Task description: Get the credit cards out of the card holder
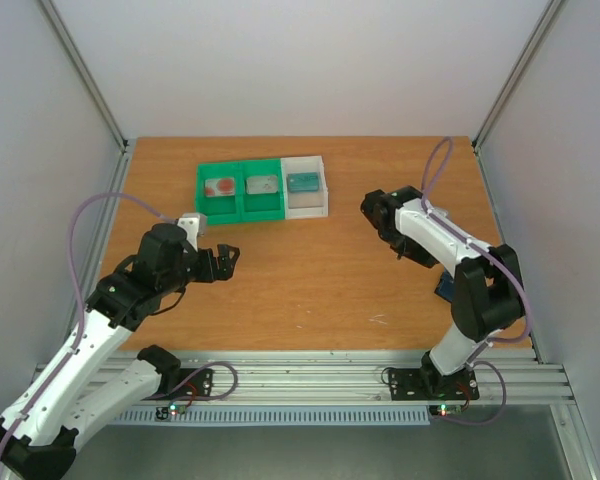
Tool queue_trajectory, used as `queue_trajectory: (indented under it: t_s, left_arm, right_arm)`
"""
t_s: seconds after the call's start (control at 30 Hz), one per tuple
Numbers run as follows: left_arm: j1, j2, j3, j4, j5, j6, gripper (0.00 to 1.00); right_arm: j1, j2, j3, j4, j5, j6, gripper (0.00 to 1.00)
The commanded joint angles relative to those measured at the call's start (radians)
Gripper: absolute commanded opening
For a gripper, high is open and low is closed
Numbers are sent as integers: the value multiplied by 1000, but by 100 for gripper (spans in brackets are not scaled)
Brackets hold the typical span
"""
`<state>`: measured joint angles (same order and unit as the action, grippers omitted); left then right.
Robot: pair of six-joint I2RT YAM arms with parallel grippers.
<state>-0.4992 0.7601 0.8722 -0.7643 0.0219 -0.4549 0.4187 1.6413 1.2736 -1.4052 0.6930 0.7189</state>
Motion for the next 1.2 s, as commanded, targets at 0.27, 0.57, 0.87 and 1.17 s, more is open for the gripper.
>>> queue_trajectory:
  t_s: [0.27,0.57,0.87,1.17]
  left_arm:
    - [3,-11,-15,11,14,24,99]
    - [3,-10,-15,23,35,17,99]
    - [4,-39,-19,32,52,15,99]
    - [4,-86,-23,35,49,34,99]
  right_arm:
    - [-171,188,-46,131,-12,-33,50]
    - [-284,185,-142,240,-87,-107,49]
    - [-363,171,-210,340,-169,-208,50]
    - [-384,190,-223,404,-240,-293,45]
